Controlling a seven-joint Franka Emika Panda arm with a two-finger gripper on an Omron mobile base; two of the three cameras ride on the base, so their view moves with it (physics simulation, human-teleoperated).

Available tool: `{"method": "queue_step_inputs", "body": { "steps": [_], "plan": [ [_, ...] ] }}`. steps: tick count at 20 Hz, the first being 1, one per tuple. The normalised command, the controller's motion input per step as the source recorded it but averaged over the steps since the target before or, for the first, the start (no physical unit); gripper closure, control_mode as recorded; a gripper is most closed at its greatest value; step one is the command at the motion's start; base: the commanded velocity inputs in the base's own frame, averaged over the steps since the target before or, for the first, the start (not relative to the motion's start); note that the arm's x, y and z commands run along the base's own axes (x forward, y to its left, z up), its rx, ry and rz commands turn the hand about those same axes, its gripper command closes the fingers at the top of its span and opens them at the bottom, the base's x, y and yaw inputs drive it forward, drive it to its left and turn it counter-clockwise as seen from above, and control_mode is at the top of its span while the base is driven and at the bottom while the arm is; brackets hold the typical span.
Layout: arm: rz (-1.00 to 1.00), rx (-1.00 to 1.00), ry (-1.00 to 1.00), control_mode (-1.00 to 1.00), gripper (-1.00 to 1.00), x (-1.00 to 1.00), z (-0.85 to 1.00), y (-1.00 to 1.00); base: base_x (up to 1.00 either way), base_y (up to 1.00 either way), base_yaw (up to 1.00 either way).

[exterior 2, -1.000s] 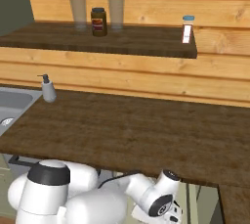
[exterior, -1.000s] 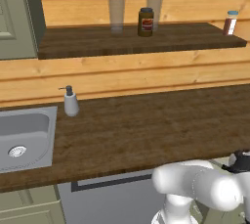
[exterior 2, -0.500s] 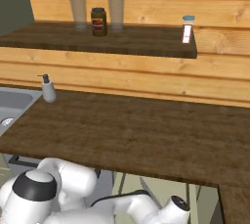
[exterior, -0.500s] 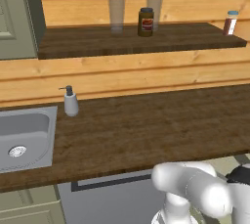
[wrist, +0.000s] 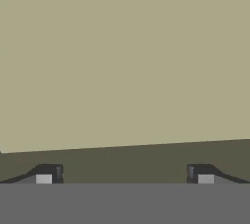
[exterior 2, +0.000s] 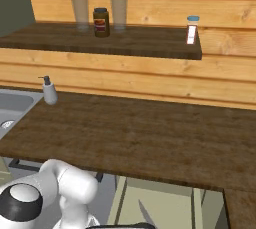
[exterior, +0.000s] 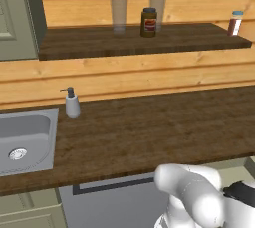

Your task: Pick up the knife from the drawer and place it on the cutting board. Then place the meat from the plate to the cutting board.

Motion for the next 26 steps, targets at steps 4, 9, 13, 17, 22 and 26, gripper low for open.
{"method": "queue_step_inputs", "body": {
  "steps": [4,9,13,17,22,26],
  "plan": [
    [0.07,0.00,0.00,-1.00,-1.00,0.49,0.29,0.21,0.00,0.00,0.00],
    [0.21,0.00,0.00,-1.00,-1.00,1.00,0.12,0.27,0.00,0.00,0.00],
    [0.30,0.00,-0.01,-1.00,-1.00,0.97,0.01,0.18,0.00,0.00,0.00],
    [0.44,0.02,-0.17,-1.00,-1.00,0.62,0.00,0.00,0.00,0.00,0.00],
    [0.34,0.04,-0.22,-1.00,-1.00,0.36,0.00,-0.08,0.00,0.00,0.00],
    [0.03,0.00,-0.01,-1.00,-1.00,0.44,-0.02,-0.19,0.00,0.00,0.00]
  ]
}}
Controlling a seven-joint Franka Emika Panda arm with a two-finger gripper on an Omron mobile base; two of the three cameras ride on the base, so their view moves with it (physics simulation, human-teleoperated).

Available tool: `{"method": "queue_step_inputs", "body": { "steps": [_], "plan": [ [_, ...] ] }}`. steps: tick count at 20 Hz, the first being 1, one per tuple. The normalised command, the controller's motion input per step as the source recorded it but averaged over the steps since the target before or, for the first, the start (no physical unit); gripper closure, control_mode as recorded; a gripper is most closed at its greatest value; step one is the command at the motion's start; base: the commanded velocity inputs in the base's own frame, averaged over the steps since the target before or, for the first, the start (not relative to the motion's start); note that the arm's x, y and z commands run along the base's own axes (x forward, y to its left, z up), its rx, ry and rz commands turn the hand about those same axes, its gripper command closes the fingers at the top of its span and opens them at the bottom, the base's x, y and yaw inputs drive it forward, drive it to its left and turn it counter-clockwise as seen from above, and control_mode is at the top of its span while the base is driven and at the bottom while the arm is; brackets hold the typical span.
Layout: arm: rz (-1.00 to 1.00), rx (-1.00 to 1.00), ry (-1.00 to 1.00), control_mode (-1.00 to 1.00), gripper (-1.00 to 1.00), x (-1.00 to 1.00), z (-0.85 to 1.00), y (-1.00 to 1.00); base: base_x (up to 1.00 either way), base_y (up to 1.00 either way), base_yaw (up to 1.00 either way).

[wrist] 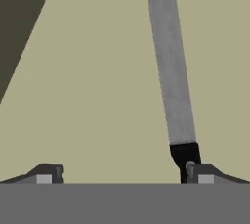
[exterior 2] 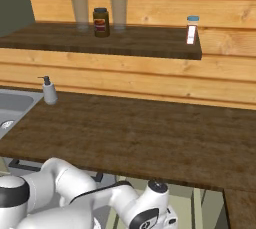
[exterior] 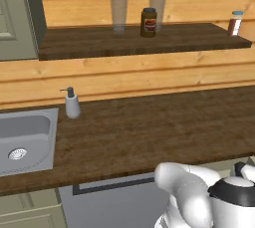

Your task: Pick up the knife from the drawer and place it on the cutting board. Then place the meat from the plate to the cutting board.

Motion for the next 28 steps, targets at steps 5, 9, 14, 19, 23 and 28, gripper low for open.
{"method": "queue_step_inputs", "body": {
  "steps": [5,9,14,19,23,28],
  "plan": [
    [0.00,0.01,0.02,-1.00,-1.00,0.26,0.00,-0.51,0.00,0.00,0.00],
    [0.08,0.07,0.00,-1.00,-1.00,-0.02,-0.04,-0.83,0.00,0.00,0.00],
    [0.15,0.08,0.00,-1.00,-1.00,-0.22,-0.27,-0.48,0.00,0.00,0.00],
    [0.23,0.08,0.00,-1.00,-1.00,-0.51,-0.22,-0.03,0.00,0.00,0.00],
    [0.20,0.08,-0.03,-1.00,-1.00,-0.58,-0.02,0.00,0.00,0.00,0.00],
    [0.04,0.06,-0.05,-1.00,-1.00,-0.50,0.00,0.05,0.00,0.00,0.00]
  ]
}}
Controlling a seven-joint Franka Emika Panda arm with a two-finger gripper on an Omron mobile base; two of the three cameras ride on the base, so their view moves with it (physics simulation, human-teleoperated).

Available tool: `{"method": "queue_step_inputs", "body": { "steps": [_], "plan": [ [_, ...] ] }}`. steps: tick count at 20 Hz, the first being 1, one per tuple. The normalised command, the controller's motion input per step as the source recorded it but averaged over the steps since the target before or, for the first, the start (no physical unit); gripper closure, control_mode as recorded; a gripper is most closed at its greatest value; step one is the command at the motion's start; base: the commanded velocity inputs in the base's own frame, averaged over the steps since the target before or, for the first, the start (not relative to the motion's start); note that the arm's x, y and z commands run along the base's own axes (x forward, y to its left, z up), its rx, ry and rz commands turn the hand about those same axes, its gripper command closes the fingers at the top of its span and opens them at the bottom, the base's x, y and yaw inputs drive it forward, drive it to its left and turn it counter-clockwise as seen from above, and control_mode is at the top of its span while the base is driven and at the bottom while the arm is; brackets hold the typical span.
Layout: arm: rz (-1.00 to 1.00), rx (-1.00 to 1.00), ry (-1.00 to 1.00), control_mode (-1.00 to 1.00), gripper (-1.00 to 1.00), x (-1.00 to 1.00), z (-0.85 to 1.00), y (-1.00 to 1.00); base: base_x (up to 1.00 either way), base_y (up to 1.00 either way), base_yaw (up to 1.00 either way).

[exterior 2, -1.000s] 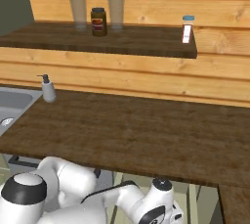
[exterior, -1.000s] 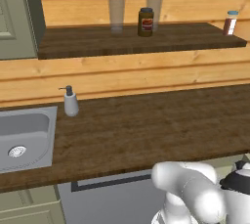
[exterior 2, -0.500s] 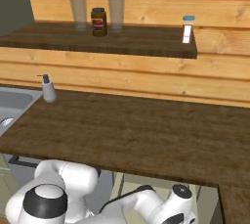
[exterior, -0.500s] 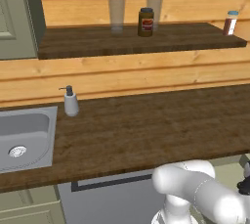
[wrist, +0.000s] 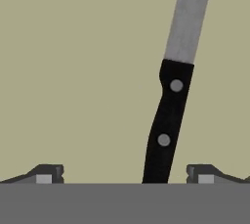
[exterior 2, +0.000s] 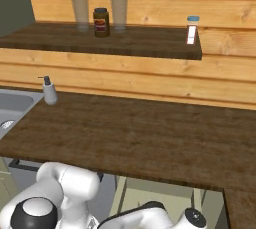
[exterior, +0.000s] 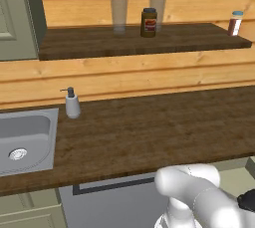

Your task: Pick up the knife from the drawer and place it on the cutting board. Then place the meat from the plate to the cutting board.

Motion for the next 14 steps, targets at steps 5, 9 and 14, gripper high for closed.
{"method": "queue_step_inputs", "body": {
  "steps": [5,9,14],
  "plan": [
    [-0.01,0.02,0.00,-1.00,-1.00,0.08,0.00,0.07,0.00,0.00,0.00],
    [0.00,0.02,0.00,-1.00,-1.00,0.39,0.00,0.00,0.00,0.00,0.00],
    [0.00,0.02,0.01,-1.00,-1.00,0.51,-0.10,0.00,0.00,0.00,0.00]
  ]
}}
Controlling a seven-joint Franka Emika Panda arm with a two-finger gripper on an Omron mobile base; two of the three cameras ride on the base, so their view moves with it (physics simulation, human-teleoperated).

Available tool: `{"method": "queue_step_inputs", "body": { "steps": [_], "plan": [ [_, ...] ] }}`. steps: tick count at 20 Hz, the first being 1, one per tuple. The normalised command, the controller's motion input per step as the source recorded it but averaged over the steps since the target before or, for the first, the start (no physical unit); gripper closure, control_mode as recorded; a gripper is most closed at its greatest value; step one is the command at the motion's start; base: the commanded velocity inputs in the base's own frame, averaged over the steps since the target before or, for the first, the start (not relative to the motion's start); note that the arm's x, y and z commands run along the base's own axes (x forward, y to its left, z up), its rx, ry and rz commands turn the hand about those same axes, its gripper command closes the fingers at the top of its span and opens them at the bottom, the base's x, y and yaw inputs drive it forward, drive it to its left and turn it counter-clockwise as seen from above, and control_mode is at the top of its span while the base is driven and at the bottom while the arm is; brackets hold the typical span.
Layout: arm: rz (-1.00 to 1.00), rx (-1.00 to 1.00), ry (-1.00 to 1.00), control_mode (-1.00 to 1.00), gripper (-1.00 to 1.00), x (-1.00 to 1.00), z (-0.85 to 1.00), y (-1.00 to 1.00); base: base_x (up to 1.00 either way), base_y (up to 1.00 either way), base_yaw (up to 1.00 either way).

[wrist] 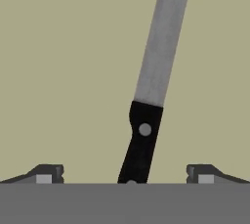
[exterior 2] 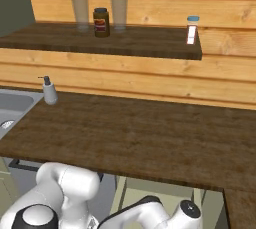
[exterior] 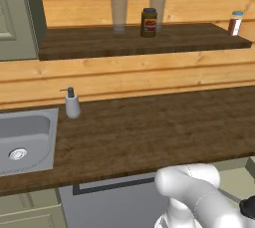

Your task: Pick up the knife from the drawer and place it on the cutting board. Then place the meat from the plate to the cutting board.

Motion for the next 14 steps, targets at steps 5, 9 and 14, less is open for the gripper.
{"method": "queue_step_inputs", "body": {
  "steps": [5,9,14],
  "plan": [
    [0.00,0.04,0.03,-1.00,-1.00,0.36,-0.26,-0.04,0.00,0.00,0.00],
    [0.00,0.02,0.01,-1.00,-1.00,0.06,-0.32,-0.02,0.00,0.00,0.00],
    [-0.03,0.00,0.00,-1.00,-1.00,0.00,-0.26,0.00,0.00,0.00,0.00]
  ]
}}
